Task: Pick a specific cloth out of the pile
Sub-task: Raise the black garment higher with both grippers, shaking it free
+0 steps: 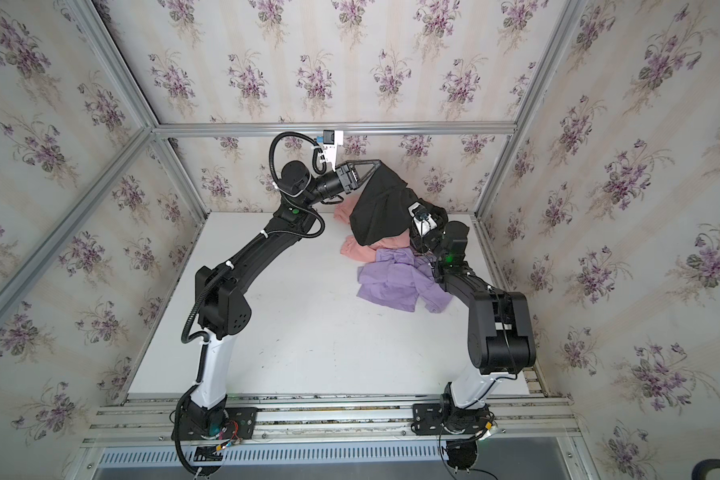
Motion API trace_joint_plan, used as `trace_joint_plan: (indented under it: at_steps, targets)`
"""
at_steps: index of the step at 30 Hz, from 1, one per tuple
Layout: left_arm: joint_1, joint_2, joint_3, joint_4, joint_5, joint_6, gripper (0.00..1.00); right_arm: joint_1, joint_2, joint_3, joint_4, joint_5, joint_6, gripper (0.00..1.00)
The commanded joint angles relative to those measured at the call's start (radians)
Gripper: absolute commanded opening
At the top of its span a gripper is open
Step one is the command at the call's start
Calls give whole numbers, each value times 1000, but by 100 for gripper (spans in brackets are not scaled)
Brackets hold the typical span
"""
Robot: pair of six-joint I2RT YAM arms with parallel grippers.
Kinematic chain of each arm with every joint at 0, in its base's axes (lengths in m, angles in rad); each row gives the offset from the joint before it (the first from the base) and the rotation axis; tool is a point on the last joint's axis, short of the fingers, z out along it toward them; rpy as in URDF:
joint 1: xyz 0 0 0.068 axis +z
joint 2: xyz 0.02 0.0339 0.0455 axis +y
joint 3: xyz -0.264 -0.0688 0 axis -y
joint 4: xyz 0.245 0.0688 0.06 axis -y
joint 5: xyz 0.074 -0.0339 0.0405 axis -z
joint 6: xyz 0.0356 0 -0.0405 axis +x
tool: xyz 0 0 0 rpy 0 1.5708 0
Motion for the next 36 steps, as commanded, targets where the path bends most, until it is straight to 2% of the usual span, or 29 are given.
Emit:
trace_joint_plan:
  at_steps: [1,8,19,36]
  targets:
    - [-2,3,20,38,0,10,0,-2,-32,24,39,11,19,0]
    - [-2,-15,23,33,-1,16,0,0,-74,60,6,28,39,0]
    - [-2,-25,86,-6,-17,20,0,2,-117,175,-139,82,49,0]
    - [-10,-169,116,-97,-30,110,0,37,-207,413,-313,74,66,0]
